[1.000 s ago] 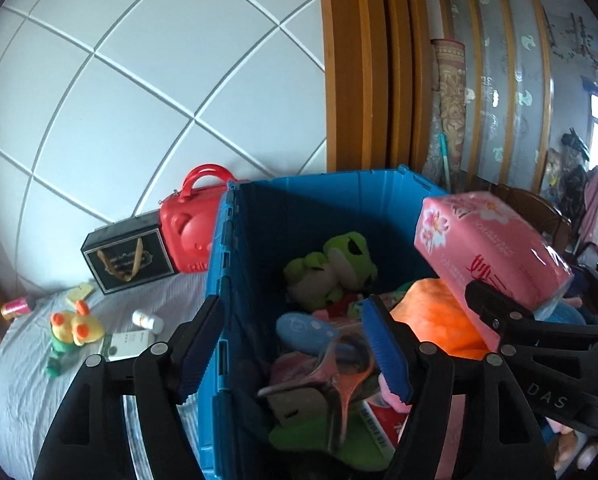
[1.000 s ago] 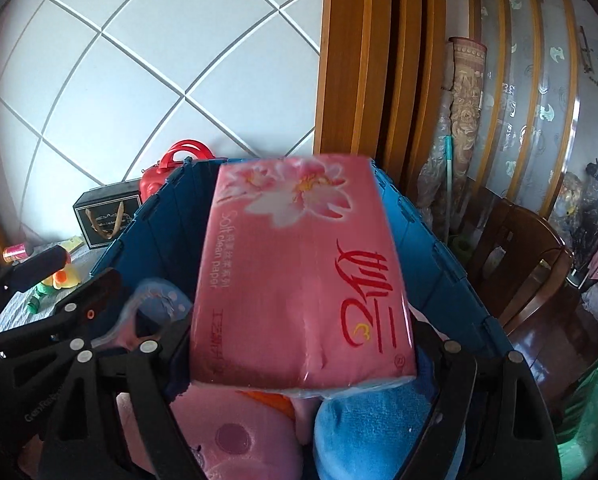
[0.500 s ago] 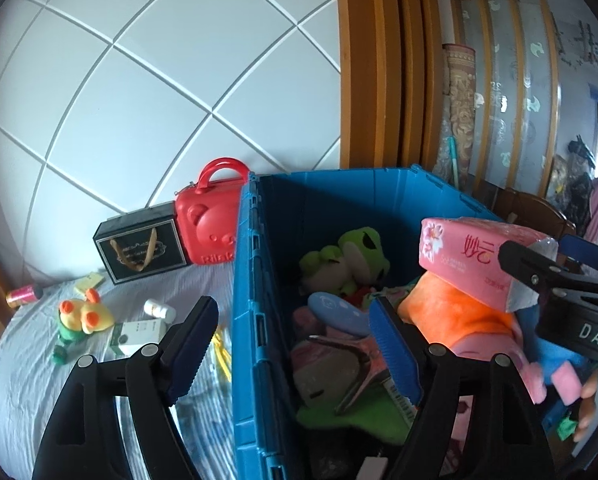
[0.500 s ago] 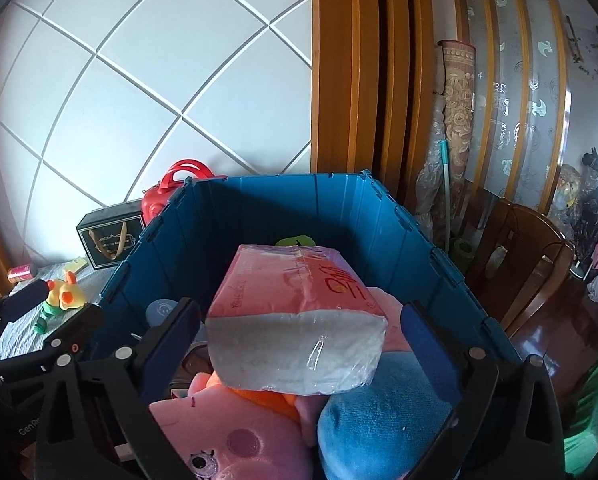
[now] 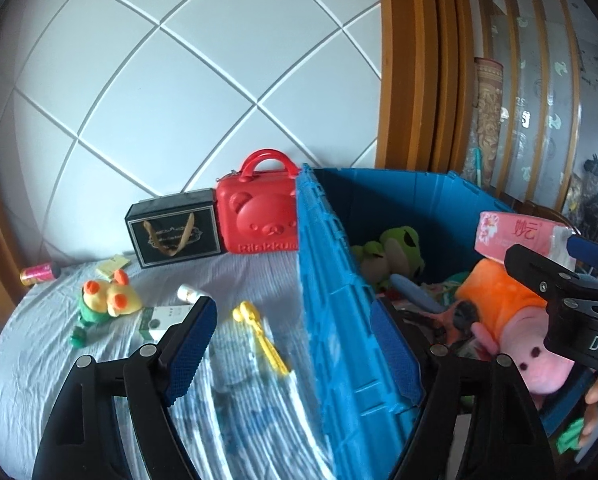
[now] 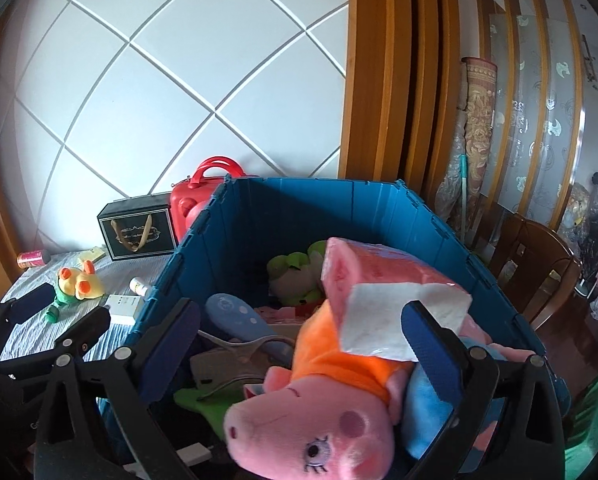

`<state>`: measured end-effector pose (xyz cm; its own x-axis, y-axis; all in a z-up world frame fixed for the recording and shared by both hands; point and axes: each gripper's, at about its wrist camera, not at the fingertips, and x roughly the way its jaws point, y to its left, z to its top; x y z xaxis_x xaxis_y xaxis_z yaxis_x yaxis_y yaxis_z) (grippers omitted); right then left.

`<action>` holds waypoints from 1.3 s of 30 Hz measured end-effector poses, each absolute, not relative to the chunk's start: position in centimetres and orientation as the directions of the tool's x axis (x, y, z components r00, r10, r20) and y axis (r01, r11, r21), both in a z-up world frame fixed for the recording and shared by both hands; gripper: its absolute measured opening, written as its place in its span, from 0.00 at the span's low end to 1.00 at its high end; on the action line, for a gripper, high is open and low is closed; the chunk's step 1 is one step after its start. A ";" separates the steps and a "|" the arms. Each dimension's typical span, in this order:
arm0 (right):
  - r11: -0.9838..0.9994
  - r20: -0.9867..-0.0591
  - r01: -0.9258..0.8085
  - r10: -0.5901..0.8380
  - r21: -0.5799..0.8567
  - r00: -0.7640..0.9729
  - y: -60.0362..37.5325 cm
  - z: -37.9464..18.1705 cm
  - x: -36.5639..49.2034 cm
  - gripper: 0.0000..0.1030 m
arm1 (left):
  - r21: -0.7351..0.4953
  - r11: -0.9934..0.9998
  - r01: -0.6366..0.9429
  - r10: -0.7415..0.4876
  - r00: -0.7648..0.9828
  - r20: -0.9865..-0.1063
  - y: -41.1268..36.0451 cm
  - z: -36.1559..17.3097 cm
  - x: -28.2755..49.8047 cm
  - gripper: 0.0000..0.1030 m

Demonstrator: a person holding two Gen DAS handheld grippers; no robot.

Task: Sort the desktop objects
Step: 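Open both tools to drop the clip and tissue pack into the bin, then move both tools back toward the green jar and white pill bottle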

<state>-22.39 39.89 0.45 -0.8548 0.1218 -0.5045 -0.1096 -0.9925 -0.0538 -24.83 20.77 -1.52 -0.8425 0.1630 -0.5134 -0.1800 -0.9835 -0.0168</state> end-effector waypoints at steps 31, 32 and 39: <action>-1.000 -0.607 -0.015 0.023 -0.019 -0.794 12.2 -4.6 -24.3 0.99 | 0.061 -0.989 -0.137 0.069 -0.776 -0.627 -5.0 -7.0 -25.7 0.77; -1.000 -0.617 -0.019 0.026 -0.017 -0.786 11.9 -5.0 -24.5 0.99 | 0.059 -0.989 -0.138 0.069 -0.767 -0.637 -5.4 -7.5 -26.0 0.77; -0.999 -0.695 -0.004 0.026 -0.033 -0.718 8.8 -8.1 -27.8 0.99 | 0.036 -0.996 -0.078 0.029 -0.699 -0.715 -9.3 -11.2 -29.1 0.77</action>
<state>-27.79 8.80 -8.14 -0.7184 0.0259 -0.6952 -0.0040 -0.9994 -0.0331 -29.08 -9.35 -11.24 -0.6989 0.0293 -0.7146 -0.0782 -0.9963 0.0356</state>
